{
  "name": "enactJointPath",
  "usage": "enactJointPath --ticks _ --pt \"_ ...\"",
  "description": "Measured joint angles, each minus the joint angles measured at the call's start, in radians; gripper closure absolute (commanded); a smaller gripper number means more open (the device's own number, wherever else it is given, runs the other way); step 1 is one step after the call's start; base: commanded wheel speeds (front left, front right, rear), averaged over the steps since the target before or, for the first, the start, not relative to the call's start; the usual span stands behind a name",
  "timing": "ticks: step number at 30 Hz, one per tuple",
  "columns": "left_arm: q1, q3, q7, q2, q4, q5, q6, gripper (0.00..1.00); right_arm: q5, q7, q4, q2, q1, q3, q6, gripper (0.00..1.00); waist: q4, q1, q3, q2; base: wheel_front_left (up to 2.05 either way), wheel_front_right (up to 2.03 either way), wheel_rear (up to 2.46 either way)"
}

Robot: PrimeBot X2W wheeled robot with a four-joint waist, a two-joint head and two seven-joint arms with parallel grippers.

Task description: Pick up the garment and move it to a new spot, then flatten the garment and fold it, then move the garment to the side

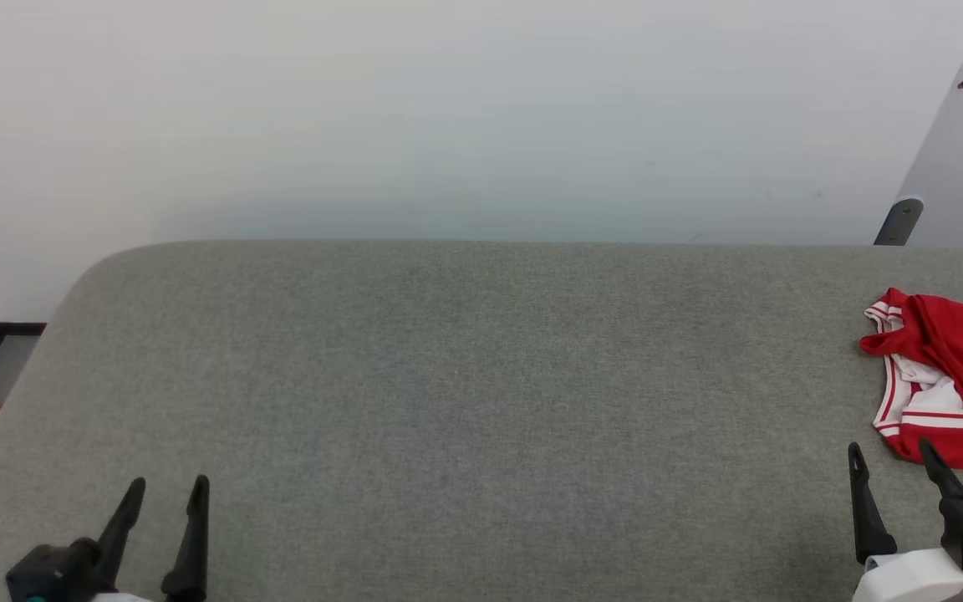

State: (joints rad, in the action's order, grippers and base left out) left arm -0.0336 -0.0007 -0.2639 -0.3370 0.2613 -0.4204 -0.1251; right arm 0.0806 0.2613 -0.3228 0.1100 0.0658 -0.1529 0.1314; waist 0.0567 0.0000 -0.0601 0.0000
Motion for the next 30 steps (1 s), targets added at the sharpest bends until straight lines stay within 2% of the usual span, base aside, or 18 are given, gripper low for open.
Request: enactJointPath --ticks 11,12,18,30 --pt "-0.005 -0.016 0.000 -0.008 -0.030 0.011 -0.003 0.00 -0.006 0.000 0.015 -0.005 -0.017 0.010 0.000 0.00 0.003 0.0000 0.002 0.0000 0.00 0.00 0.00" --pt "-0.006 -0.015 0.000 -0.005 -0.029 0.010 -0.002 1.00 -0.006 0.000 0.012 -0.006 -0.017 0.010 0.000 1.00 0.003 0.0000 0.003 0.0000 0.00 0.00 0.00" --pt "-0.035 -0.030 0.010 0.041 0.015 -0.013 -0.002 1.00 -0.029 -0.023 -0.042 -0.022 -0.041 0.004 0.000 1.00 0.003 0.0000 0.004 0.0000 0.00 0.00 0.00" --pt "-0.017 -0.007 0.071 0.079 0.012 -0.200 -0.002 1.00 -0.297 -0.079 -0.025 -0.026 -0.038 0.005 0.000 1.00 -0.003 0.0000 0.009 0.0000 0.00 0.00 0.00"
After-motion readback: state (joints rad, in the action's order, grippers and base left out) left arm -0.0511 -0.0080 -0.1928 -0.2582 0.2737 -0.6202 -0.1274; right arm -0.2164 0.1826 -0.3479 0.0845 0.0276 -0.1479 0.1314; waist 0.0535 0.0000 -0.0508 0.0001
